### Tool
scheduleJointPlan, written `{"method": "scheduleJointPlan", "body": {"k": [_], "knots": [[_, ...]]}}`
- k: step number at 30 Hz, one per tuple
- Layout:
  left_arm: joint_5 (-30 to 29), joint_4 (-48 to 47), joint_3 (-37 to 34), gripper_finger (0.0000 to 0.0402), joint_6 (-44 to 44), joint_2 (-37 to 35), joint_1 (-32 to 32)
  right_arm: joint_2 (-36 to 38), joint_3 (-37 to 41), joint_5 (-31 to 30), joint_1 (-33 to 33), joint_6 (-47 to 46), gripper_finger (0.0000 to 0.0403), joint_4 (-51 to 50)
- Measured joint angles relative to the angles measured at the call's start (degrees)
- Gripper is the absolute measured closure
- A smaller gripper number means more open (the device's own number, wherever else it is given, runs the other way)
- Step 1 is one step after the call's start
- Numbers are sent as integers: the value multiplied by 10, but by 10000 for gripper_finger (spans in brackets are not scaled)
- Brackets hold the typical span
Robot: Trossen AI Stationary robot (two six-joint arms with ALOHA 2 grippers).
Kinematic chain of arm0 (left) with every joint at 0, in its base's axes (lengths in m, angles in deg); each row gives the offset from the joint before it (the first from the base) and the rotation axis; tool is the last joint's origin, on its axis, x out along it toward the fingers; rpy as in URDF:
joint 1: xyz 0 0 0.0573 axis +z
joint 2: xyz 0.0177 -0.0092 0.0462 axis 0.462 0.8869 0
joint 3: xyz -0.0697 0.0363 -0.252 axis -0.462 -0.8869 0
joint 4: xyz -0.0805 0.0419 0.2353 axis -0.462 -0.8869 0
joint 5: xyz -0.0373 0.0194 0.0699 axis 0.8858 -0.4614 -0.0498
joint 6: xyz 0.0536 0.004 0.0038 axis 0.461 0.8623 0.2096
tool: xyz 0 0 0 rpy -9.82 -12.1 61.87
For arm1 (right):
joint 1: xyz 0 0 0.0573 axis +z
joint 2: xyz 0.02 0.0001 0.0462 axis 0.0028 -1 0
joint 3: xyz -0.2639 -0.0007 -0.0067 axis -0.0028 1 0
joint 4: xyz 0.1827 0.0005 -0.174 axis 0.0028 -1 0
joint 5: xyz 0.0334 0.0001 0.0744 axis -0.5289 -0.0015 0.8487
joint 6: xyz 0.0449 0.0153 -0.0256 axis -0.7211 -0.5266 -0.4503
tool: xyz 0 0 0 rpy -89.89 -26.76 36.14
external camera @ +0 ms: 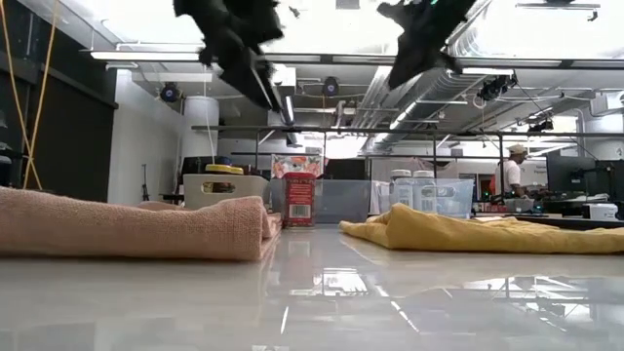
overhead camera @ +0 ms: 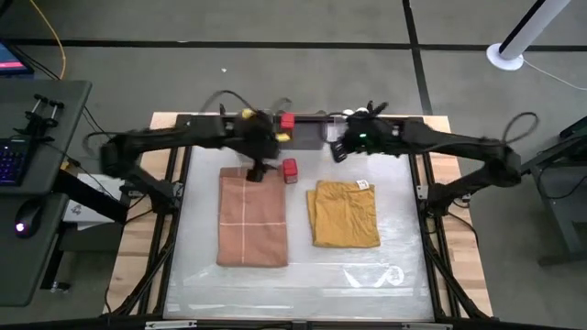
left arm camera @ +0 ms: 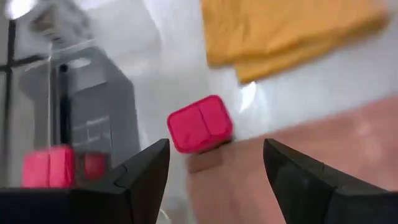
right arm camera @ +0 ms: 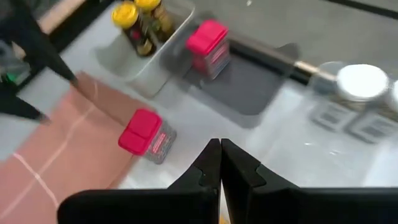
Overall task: Sort spices by type
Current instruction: Put the red seasoning can into the black transparent bin
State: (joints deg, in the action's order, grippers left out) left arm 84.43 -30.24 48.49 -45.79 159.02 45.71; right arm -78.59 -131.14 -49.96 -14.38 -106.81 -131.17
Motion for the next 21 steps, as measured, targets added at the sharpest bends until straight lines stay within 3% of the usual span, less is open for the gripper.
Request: {"method": "scheduleJointPlan", "body": {"k": [5,11,18,21], "knots": [[-63,-28,78,156,134,114,-47,73,0,-44,12,-28,403,-44],[-152,-45,121,156,183,195,-75,103,1,-78,32,-37,403,-78],[-187,-47,125,158,138,207,-67,104,1,-89,39,-35,403,-103],[-144,-47,125,178,98,180,-57,104,1,-89,39,-24,403,-121]]}}
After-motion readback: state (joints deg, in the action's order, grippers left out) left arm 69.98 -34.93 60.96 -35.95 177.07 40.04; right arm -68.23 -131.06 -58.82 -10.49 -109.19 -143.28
